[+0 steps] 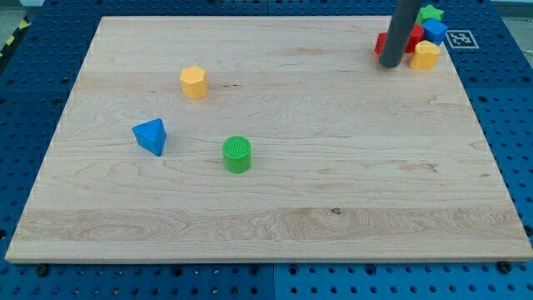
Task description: Push the red star to the top right of the board
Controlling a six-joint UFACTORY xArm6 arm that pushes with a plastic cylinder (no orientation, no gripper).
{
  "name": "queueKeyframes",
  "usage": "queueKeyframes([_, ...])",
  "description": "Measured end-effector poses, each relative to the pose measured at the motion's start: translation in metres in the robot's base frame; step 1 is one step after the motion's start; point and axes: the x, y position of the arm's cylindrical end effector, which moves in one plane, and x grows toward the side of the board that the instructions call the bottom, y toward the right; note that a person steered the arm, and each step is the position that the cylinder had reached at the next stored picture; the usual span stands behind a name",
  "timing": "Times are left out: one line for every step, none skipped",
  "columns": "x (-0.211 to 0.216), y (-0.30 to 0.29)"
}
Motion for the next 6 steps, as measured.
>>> queueKeyframes([-0.001, 0.000])
queueKeyframes([-0.001, 0.000])
queueKeyframes([-0.004, -0.001])
queueKeyframes([-0.011, -0.002])
queueKeyframes([-0.012, -0.004])
queueKeyframes([-0.006, -0.049])
